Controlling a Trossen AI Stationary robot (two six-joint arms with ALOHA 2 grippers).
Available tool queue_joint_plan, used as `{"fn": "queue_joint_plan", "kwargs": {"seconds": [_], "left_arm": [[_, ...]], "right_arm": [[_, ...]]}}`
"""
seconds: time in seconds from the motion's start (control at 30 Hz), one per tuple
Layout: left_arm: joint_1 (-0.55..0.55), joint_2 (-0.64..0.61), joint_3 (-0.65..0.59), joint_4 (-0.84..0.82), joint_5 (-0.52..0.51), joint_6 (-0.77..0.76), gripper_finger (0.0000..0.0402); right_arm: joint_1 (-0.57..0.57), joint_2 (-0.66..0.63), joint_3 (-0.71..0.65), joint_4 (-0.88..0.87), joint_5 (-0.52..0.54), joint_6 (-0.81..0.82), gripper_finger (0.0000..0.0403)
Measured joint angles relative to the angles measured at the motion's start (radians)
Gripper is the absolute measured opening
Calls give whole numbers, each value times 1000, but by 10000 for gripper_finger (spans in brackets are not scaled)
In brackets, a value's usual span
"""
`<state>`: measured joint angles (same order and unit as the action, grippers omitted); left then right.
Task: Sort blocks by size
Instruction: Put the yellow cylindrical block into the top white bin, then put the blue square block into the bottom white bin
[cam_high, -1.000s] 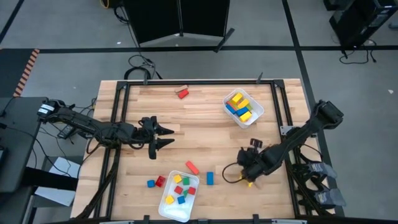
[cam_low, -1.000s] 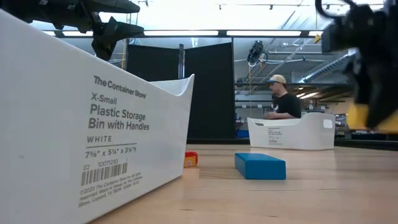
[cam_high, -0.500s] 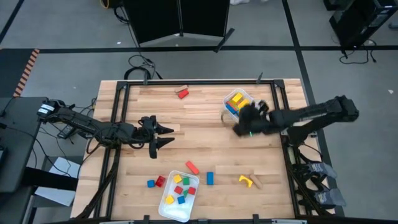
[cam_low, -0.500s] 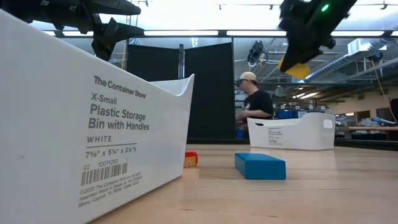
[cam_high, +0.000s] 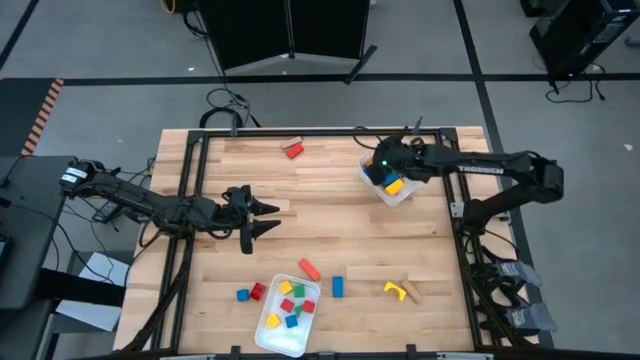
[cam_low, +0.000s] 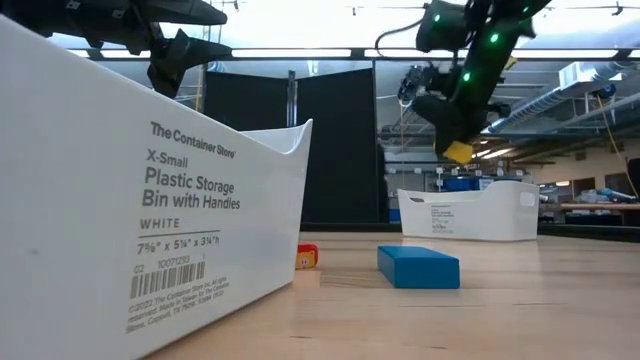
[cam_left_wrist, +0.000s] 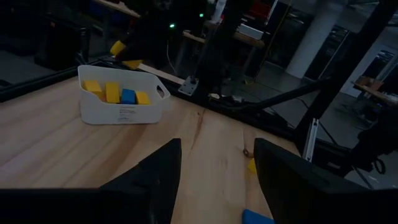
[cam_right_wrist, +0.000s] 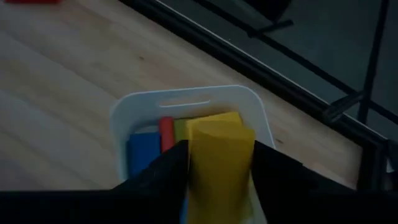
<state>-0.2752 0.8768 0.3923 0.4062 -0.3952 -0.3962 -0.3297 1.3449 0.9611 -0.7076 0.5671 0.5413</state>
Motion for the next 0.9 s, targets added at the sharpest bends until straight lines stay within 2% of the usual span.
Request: {"fn": "queue_joint_plan", "kwargs": {"seconds": [0.23, 0.4, 0.57, 0.7, 0.9], "left_arm": [[0, 0, 0, -1, 0, -1, 208], [0, 0, 0, -5, 0, -4, 208], [0, 0, 0, -11, -6, -29, 208], [0, 0, 0, -36, -39, -46, 208], [0, 0, 0, -123, -133, -111, 208]], "right_arm": [[-23, 50, 0, 75, -30, -56, 265], [35, -5, 0, 137, -23, -90, 309], [155, -135, 0, 198, 34, -117, 321], [296, -231, 0, 215, 84, -119, 317], [511, -263, 0, 212, 160, -91, 305]]}}
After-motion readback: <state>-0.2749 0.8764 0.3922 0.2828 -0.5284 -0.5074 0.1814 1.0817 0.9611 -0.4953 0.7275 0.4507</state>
